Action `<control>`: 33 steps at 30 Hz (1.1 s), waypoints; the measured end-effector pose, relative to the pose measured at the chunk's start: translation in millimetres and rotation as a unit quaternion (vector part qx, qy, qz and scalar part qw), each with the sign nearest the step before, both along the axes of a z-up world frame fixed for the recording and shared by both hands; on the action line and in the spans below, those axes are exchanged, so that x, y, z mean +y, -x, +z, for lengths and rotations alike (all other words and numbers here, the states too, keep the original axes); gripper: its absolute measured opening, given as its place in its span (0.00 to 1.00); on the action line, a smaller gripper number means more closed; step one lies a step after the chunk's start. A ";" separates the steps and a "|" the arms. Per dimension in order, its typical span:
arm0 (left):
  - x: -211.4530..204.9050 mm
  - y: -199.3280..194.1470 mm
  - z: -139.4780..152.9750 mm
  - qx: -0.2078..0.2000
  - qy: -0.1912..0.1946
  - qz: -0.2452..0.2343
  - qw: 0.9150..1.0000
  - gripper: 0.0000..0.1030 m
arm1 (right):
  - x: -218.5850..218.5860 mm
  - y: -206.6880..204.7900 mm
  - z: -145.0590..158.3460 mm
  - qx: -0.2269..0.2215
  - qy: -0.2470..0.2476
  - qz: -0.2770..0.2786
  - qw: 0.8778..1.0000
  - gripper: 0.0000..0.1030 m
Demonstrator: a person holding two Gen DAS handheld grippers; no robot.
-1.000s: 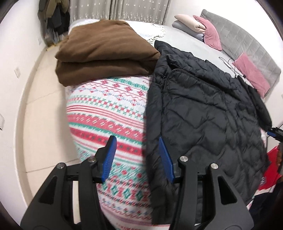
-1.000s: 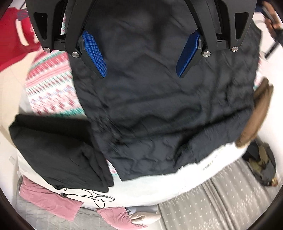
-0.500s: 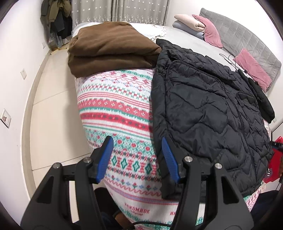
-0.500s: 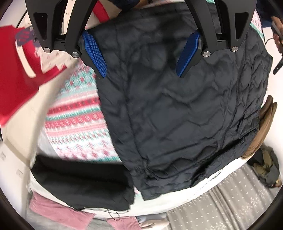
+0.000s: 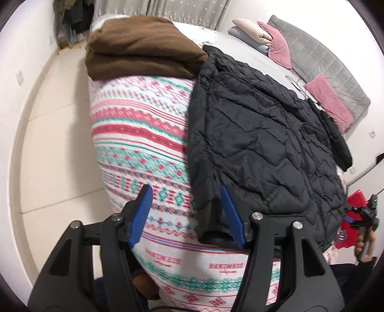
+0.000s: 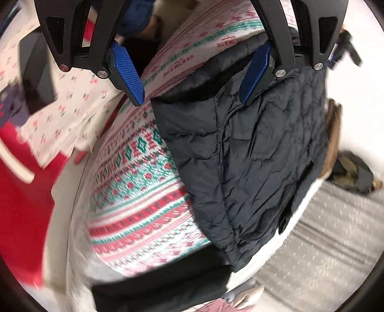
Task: Fold large clothes
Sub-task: 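Grasp the jacket side edge with the left tool while the right tool grasps beside it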
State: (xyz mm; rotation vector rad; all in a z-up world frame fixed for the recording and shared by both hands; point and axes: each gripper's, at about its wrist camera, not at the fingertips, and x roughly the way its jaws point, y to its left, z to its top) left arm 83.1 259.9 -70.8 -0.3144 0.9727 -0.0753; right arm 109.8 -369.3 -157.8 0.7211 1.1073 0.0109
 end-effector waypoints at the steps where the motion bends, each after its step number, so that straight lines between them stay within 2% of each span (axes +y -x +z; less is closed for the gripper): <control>1: -1.5 -1.0 -1.5 0.004 0.007 -0.002 1.000 0.59 | -2.6 3.7 -1.4 -0.002 -0.011 -0.002 1.000 0.80; 3: -7.2 -4.1 -5.7 0.013 0.021 -0.011 1.000 0.60 | -5.7 8.0 -4.5 -0.007 -0.040 -0.004 0.999 0.80; 6: -16.1 -8.1 -11.1 0.020 0.039 -0.018 0.999 0.59 | -11.2 10.4 -2.1 -0.021 -0.050 -0.013 0.998 0.79; 10: -26.7 -11.1 -16.9 0.026 0.065 -0.023 0.997 0.58 | -16.6 10.4 1.1 -0.039 -0.062 -0.028 0.997 0.68; 11: -28.6 -11.5 -17.5 0.026 0.066 -0.024 0.997 0.56 | -15.3 8.6 -0.9 -0.035 -0.064 -0.028 0.997 0.61; 12: -31.4 -11.6 -17.9 0.026 0.064 -0.025 0.997 0.49 | -13.7 6.8 -3.0 -0.031 -0.065 -0.026 0.997 0.58; 13: -35.2 -12.0 -18.1 0.024 0.057 -0.026 0.998 0.38 | -10.9 3.3 -6.0 -0.026 -0.066 -0.024 0.997 0.49; 14: -37.0 -12.9 -18.3 0.023 0.053 -0.028 0.998 0.31 | -7.6 -0.3 -9.2 -0.020 -0.067 -0.023 0.997 0.38; 15: -37.3 -13.4 -18.2 0.023 0.054 -0.028 0.998 0.20 | -6.0 -2.4 -11.4 -0.018 -0.066 -0.023 0.997 0.32; 16: -36.8 -13.7 -17.9 0.020 0.060 -0.023 0.998 0.13 | -2.8 -4.8 -13.6 -0.017 -0.067 -0.025 0.997 0.19; 17: -35.7 -13.2 -16.9 0.019 0.066 -0.017 0.997 0.11 | -1.7 -4.5 -13.2 -0.022 -0.069 -0.029 0.997 0.10; 20: -28.4 -7.0 -6.0 0.002 0.091 -0.002 0.996 0.09 | 1.3 2.5 6.8 -0.064 -0.054 -0.037 0.996 0.06; 24: -22.2 4.0 13.3 -0.020 0.111 0.003 0.994 0.08 | 0.6 15.0 28.9 -0.106 -0.065 -0.046 0.991 0.04; 30: -16.5 30.6 19.7 0.003 0.119 0.013 0.993 0.07 | -4.8 45.7 37.3 -0.139 -0.102 -0.068 0.983 0.04; 33: -16.9 54.8 28.5 0.001 0.115 0.008 0.993 0.07 | -7.0 67.7 43.7 -0.163 -0.118 -0.077 0.977 0.04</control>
